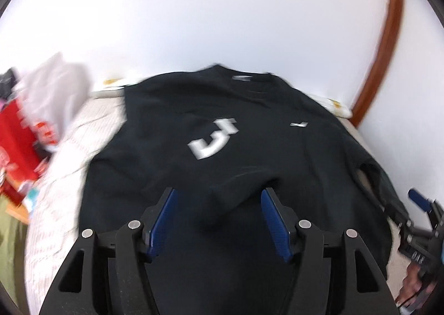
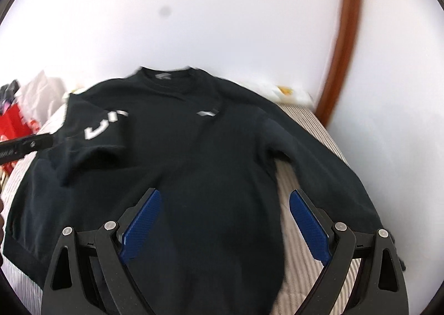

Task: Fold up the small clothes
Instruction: 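Fold the lettered sleeve across the sweatshirt body and open the left gripper, then grasp the ribbed cuff of the folded sleeve with the right gripper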

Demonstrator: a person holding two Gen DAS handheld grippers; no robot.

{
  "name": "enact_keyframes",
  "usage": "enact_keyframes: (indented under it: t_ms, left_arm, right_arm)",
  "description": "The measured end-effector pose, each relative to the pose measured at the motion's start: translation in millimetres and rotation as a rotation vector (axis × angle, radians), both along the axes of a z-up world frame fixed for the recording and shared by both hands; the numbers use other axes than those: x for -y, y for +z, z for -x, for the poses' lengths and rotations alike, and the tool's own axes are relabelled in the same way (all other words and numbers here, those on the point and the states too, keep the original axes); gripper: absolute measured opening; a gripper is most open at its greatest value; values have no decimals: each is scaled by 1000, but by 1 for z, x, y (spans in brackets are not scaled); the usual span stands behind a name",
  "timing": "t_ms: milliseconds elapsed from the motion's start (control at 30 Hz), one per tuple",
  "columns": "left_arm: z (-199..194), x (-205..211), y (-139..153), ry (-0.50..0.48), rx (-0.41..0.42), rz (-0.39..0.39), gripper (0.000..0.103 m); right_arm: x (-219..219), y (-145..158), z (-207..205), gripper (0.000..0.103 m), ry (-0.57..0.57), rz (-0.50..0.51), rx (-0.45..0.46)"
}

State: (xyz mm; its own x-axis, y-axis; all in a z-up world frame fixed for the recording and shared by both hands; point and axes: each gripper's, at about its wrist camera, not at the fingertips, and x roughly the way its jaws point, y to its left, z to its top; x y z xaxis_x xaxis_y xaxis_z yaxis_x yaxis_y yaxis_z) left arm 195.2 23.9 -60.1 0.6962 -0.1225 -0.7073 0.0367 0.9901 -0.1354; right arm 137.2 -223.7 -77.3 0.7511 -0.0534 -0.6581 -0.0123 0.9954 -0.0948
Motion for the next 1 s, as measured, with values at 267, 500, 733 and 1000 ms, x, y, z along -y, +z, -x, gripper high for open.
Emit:
enact_keyframes:
  t_ms: [267, 500, 733, 1000]
  left_arm:
    - [46, -100, -42, 226, -125, -74, 61]
    - [65, -135, -72, 235, -172, -65, 61]
    - [67, -146, -86, 195, -147, -18, 64]
    - [62, -143, -95, 172, -146, 13, 65]
  right_arm:
    - [-78, -7, -21, 77, 101, 64, 0]
    - [-145, -17, -47, 75, 210, 19, -63]
    - [-201, -42, -78, 83, 303, -16, -116]
    - [-237, -79, -103, 81, 328, 46, -132]
